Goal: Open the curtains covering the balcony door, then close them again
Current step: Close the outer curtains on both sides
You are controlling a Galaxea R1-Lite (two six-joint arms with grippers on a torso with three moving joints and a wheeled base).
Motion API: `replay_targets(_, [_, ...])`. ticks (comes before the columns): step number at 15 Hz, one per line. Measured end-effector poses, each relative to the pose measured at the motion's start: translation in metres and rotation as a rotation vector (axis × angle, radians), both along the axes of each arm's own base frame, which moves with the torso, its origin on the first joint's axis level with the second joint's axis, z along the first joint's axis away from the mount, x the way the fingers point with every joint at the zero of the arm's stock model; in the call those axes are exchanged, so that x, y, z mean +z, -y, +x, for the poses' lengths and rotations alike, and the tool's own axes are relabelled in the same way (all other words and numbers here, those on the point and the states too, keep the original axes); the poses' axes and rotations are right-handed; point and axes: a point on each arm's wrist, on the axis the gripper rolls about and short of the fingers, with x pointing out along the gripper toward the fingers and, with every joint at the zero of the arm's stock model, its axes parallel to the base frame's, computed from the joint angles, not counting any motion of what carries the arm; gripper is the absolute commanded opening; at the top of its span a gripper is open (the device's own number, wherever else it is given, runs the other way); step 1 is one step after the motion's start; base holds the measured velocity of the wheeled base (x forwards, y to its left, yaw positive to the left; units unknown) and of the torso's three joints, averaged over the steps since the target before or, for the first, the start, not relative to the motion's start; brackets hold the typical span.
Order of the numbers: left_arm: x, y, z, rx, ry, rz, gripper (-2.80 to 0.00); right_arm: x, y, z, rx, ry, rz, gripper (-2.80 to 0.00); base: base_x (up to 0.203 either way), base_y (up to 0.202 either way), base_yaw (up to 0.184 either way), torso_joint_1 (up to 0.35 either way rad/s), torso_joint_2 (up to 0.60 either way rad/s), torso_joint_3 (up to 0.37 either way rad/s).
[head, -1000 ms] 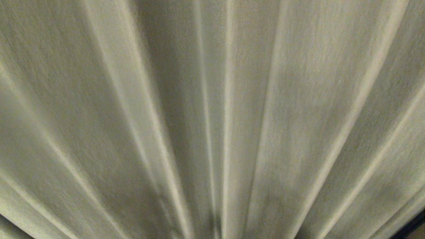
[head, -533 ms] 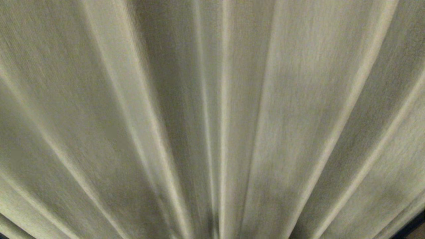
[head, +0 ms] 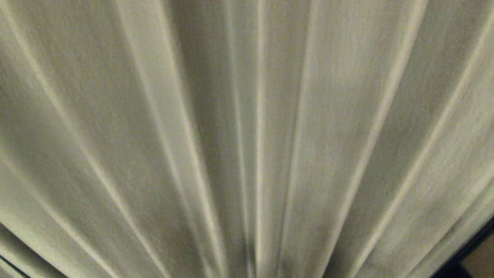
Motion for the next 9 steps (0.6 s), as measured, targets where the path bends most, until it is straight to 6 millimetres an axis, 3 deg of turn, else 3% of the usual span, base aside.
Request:
replay_targets(2, [0.0,0.0,0.0,0.0,0.0,0.001,-2.8,0.0,0.0,0.0,0.0,0.0,0.003,-2.8,-0.121,0.0,0.001,-0.007,0.0,0.005])
replay_targets(9, [-0.0001,0.0,0.0,0.0,-0.001,-0.001,-2.8,0.0,0.0,0.0,-0.001,-0.001,0.021,-2.8,0.0,0.0,0.0,0.004,0.0,0.0])
